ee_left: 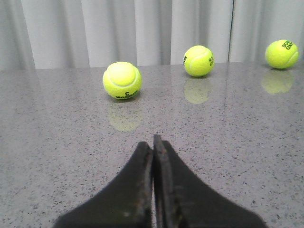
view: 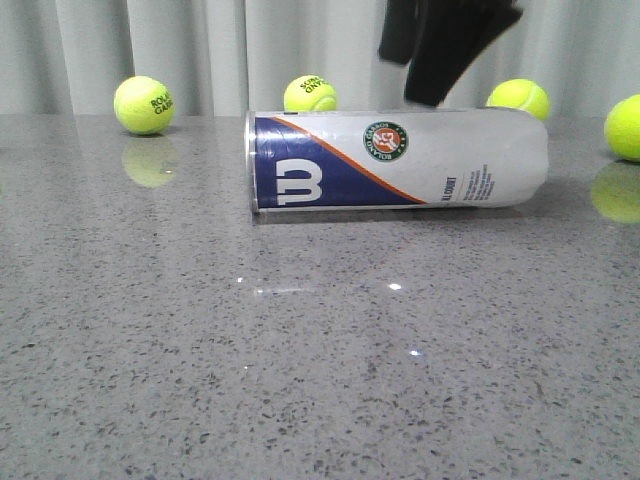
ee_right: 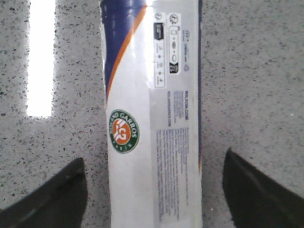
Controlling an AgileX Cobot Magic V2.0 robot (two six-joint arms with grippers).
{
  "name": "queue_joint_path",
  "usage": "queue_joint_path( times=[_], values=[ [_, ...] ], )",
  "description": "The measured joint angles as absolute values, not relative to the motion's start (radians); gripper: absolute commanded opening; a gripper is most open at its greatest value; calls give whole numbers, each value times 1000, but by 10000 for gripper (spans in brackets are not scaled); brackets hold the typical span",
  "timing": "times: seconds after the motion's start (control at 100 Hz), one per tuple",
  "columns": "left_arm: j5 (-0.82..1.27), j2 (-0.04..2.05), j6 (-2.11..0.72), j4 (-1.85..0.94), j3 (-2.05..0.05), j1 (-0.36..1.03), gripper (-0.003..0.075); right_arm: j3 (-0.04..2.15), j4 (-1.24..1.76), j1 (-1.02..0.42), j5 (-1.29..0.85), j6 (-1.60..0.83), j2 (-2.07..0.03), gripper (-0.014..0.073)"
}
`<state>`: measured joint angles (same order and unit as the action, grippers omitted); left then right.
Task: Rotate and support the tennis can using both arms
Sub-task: 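Release the can on its side and lift the right gripper away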
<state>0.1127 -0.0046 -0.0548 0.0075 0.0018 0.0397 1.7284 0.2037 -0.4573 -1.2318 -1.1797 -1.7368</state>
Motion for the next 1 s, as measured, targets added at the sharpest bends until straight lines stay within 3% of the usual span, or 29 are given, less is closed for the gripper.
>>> queue_joint_path(
  times=[0.16,0.39,0.71,1.0],
  values=[
    [113,-5,-55,7,2,40,-18,1728,200,-457,-1241,-1147,-1680,-78],
    [113,-5,-55,7,2,40,-18,1728,223,-457,-1244,-1029,-1672,-66],
    [113,-5,-55,7,2,40,-18,1698,249,-441,-1226,-199,-1624,-66],
    [113,-5,-55,7,2,40,-18,1499,249,-441,-1063,-98,-1492,-68]
  ],
)
